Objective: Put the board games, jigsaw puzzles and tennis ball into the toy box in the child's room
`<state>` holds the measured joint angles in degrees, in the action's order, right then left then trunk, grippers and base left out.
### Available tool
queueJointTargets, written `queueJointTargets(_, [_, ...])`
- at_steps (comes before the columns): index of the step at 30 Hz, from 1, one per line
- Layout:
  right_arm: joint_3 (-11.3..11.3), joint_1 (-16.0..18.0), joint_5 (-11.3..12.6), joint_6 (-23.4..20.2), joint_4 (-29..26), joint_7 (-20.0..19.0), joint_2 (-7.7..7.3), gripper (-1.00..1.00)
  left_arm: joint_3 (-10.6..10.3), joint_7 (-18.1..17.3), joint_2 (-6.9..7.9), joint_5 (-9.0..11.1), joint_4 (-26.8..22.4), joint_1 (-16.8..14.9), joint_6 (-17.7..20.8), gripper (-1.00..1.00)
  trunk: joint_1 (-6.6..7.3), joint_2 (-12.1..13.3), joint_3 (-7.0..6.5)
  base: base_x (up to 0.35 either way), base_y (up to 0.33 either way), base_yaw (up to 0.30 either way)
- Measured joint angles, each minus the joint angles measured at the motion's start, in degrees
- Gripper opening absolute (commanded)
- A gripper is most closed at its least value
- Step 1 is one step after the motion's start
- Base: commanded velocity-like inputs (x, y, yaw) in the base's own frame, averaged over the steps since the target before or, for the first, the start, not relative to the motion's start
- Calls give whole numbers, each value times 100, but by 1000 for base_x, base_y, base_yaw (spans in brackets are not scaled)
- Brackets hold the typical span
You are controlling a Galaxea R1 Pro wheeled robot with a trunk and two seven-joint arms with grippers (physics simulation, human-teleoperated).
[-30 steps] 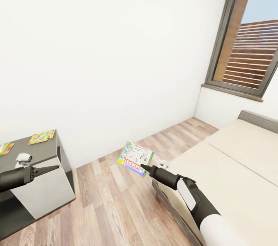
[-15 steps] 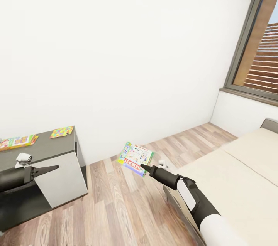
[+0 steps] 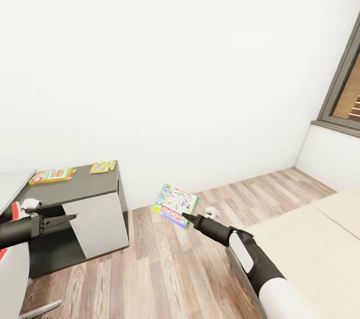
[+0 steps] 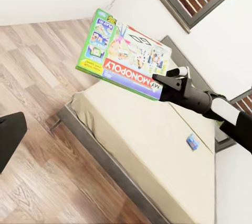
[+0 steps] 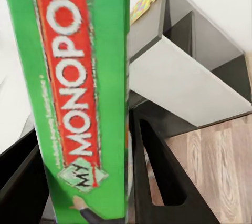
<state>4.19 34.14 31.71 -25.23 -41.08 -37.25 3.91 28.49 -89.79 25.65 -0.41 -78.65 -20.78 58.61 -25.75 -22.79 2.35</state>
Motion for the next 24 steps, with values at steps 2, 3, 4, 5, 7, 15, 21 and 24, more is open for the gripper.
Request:
queueJointTargets(2, [-4, 0, -3, 0, 5, 3, -1, -100, -4, 0, 0, 5, -2, 0, -7, 100, 0, 0, -9, 0, 0, 234])
queueJointTargets(3, [-5, 0, 5, -2, 3, 5, 1, -100, -3, 0, 0, 7, -4, 0, -10, 100, 0, 0, -12, 6, 0, 169])
queueJointTargets(4, [-6, 0, 16, -4, 1, 6, 2, -100, -3, 0, 0, 8, -5, 2, -10, 100, 0, 0, -15, 41, 0, 108])
queueJointTargets(5, [-3, 0, 18, -5, 0, 7, 3, -100, -2, 0, 0, 6, -6, 1, -9, 100, 1, -1, -16, 101, 0, 69])
queueJointTargets(7, [0, 0, 15, -5, -1, 9, 4, -100, 8, 0, 0, 9, -8, 0, -13, 100, 2, 0, -18, 185, 0, 40])
queueJointTargets(15, [12, 0, 6, 28, 27, 22, 10, -100, 51, -1, 0, 22, -9, 7, -16, 100, 1, 0, -19, 194, 0, 7])
queueJointTargets(21, [11, 0, 17, 24, 1, 18, 5, -100, 53, -2, -8, 40, -9, 8, -16, 100, 0, 1, -19, 30, 0, 0])
queueJointTargets(24, [11, 0, 20, 22, -7, 17, 5, -100, 52, -2, -7, 42, -9, 8, -16, 100, 2, 0, -19, 114, 6, 0])
